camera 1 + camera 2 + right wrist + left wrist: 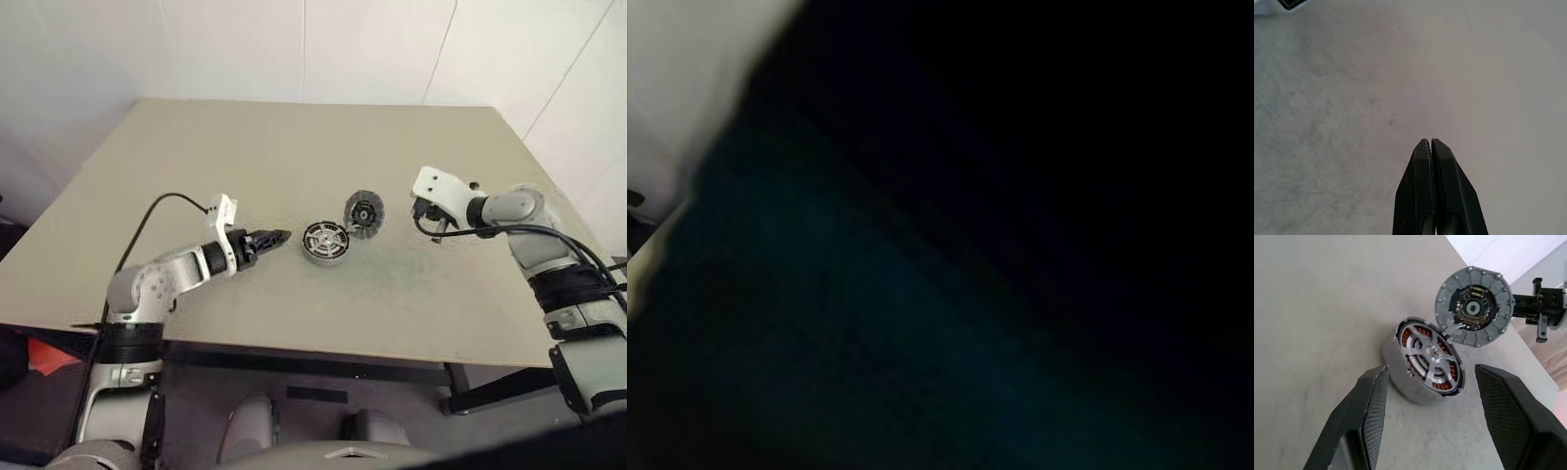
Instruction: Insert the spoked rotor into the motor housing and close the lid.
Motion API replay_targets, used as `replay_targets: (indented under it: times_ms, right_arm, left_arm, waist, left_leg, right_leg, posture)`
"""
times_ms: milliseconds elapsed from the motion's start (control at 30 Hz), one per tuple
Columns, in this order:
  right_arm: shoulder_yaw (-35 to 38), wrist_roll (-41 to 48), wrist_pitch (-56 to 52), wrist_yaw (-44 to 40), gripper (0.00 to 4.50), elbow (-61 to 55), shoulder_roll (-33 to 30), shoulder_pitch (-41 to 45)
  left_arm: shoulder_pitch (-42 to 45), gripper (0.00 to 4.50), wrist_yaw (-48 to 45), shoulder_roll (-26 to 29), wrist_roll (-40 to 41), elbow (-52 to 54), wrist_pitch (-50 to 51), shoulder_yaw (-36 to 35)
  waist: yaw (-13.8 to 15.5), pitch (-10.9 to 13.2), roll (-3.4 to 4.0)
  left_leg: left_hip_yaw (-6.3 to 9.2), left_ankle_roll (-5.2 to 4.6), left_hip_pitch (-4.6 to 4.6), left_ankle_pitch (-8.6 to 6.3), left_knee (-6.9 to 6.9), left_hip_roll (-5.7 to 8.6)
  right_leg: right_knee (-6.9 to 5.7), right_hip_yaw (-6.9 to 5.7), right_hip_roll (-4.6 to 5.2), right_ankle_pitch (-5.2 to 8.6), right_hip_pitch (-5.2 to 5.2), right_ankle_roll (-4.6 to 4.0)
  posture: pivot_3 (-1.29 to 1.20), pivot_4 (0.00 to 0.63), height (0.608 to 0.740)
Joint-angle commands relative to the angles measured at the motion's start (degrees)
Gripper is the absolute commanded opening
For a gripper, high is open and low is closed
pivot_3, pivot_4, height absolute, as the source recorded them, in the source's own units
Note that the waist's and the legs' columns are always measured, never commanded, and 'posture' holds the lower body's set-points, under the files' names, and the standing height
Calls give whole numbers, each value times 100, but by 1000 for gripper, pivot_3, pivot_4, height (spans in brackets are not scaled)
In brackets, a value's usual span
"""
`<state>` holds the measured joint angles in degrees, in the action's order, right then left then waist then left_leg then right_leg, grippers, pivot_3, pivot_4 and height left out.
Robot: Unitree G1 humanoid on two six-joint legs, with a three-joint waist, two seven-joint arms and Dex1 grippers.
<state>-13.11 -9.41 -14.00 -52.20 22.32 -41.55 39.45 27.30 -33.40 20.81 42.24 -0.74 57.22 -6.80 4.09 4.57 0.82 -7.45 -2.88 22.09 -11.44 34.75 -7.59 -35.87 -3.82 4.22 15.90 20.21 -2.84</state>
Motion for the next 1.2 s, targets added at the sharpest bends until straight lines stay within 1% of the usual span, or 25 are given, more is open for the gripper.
replay_targets:
  times_ms: [33,167,333,467,667,833,933,1200]
  right_arm:
    - [157,132,-233,165,3,-637,222,-71]
    - [195,373,-613,124,3,-1233,591,-76]
    - [46,505,-940,282,3,-1395,1234,122]
    - [-64,550,-1183,238,3,-1636,1512,85]
    - [-321,553,-1388,244,3,-1893,1733,-118]
    - [-566,461,-1381,385,3,-1842,1876,-356]
    - [-531,546,-1557,578,3,-1850,2113,-371]
    - [-617,477,-1400,993,3,-1230,2475,-520]
  left_arm:
    - [183,3013,-119,41,-136,-99,-123,102]
    - [231,3013,-24,-55,-246,-317,-171,91]
    - [240,3013,78,-169,-256,-364,-175,-11]
    - [149,3013,129,-181,-290,-322,-158,-56]
    - [56,3013,247,-161,-349,-317,-152,-142]
    - [30,3013,339,-119,-358,-300,-142,-208]
    - [31,3013,359,-77,-361,-308,-139,-225]
    - [212,3013,385,-74,-444,-425,-146,-163]
  waist:
    - [-9,0,0]
    - [-8,0,1]
    - [0,0,0]
    - [-1,0,0]
    - [0,0,-1]
    - [0,0,-1]
    - [-3,0,-1]
    - [0,0,-1]
  left_leg:
    - [-4,1,-10,3,0,-1]
    - [-9,20,-27,8,-1,-5]
    - [-14,24,-27,15,-1,-5]
    - [-18,25,-25,16,-2,-9]
    - [-20,26,-24,15,-4,-9]
    - [-20,33,-27,18,-4,-9]
    - [-20,39,-28,22,-5,-10]
    - [-20,49,-35,27,-10,-10]
  right_leg:
    - [-1,4,0,0,-7,0]
    - [-13,6,-1,-3,-16,-4]
    - [-18,8,0,-6,-16,-9]
    - [-23,9,-1,-6,-8,-9]
    - [-21,9,-1,-7,-8,-9]
    - [-22,9,-1,-7,-11,-8]
    - [-25,10,-1,-8,-9,-6]
    - [-33,11,-1,-8,-10,-5]
  posture:
    - [0,0,740]
    - [0,0,740]
    - [0,0,740]
    - [0,0,740]
    - [0,0,740]
    - [0,0,740]
    - [0,0,740]
    - [0,0,740]
